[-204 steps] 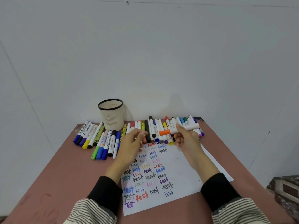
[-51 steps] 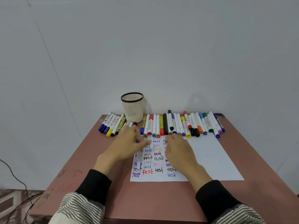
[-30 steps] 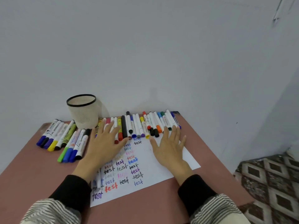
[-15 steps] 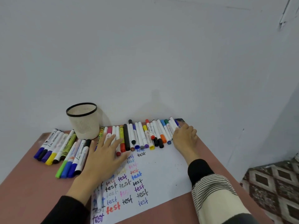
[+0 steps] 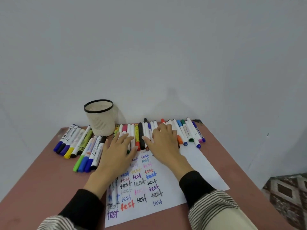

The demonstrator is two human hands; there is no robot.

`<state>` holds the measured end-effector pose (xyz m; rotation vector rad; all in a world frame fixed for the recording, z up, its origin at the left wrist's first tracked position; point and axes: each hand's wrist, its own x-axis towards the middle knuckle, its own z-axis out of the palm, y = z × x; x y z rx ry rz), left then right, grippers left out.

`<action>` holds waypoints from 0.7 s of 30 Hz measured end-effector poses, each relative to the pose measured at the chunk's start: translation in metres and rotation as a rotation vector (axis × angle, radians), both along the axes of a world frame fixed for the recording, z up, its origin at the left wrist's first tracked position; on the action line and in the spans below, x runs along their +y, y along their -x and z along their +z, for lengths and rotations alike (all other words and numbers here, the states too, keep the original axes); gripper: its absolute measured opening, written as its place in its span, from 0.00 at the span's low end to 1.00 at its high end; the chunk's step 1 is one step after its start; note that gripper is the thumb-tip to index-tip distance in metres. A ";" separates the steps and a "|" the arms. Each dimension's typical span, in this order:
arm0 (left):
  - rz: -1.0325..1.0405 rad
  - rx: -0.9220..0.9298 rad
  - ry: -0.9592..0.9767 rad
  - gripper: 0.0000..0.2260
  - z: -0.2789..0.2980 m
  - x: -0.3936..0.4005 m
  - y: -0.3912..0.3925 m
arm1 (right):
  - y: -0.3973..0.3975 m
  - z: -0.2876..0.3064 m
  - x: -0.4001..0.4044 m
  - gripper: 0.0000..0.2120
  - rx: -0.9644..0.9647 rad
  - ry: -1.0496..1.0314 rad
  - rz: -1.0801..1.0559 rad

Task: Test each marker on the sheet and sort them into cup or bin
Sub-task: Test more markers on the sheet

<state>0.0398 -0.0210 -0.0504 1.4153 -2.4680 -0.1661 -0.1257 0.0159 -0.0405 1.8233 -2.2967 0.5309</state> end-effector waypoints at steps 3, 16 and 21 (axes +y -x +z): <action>0.008 0.079 0.021 0.21 0.002 0.001 -0.001 | -0.011 -0.005 -0.008 0.24 -0.016 -0.015 -0.106; -0.066 0.382 0.210 0.23 0.005 0.004 -0.001 | 0.028 0.032 0.020 0.07 -1.097 0.379 0.107; -0.061 0.235 0.537 0.16 0.003 0.006 0.003 | 0.028 0.036 0.031 0.10 -1.306 0.164 0.292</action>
